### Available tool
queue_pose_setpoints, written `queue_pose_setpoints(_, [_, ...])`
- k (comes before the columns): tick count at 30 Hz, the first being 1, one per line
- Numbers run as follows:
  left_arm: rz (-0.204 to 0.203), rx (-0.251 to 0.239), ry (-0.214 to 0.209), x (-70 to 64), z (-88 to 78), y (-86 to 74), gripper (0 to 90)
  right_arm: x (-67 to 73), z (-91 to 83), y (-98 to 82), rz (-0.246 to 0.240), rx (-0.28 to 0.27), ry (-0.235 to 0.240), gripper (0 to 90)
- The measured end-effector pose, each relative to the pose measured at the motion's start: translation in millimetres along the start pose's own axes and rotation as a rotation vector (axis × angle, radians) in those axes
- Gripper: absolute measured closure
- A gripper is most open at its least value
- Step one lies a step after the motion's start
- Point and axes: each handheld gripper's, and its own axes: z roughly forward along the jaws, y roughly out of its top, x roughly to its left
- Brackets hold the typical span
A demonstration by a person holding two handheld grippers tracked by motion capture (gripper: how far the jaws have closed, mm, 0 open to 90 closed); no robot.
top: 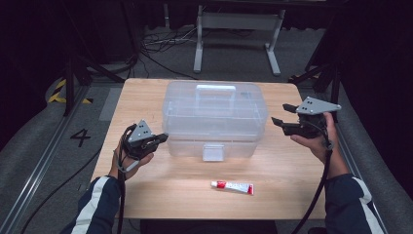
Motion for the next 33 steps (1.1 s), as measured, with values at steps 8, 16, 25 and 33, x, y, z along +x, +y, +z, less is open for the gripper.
queue_pose_setpoints(8, [-0.007, -0.001, 0.003, 1.7, -1.3, 2.0, 89.7, 8.5, 15.4, -27.2, -0.003, 0.066, 0.021, 37.7])
queue_pose_setpoints(16, [0.0, -0.011, 0.004, 3.1, -2.2, 5.0, 89.6, 18.0, 29.7, -43.6, -0.018, 0.067, 0.033, 36.3])
queue_pose_setpoints(25, [0.005, -0.01, 0.013, 2.1, -2.1, 7.4, 89.4, 28.3, 37.5, -41.8, -0.035, 0.02, 0.019, 38.9])
queue_pose_setpoints(33, [0.011, -0.024, 0.012, 1.8, -4.1, 8.9, 87.0, 33.4, 36.8, -41.1, -0.082, -0.044, -0.014, 40.9])
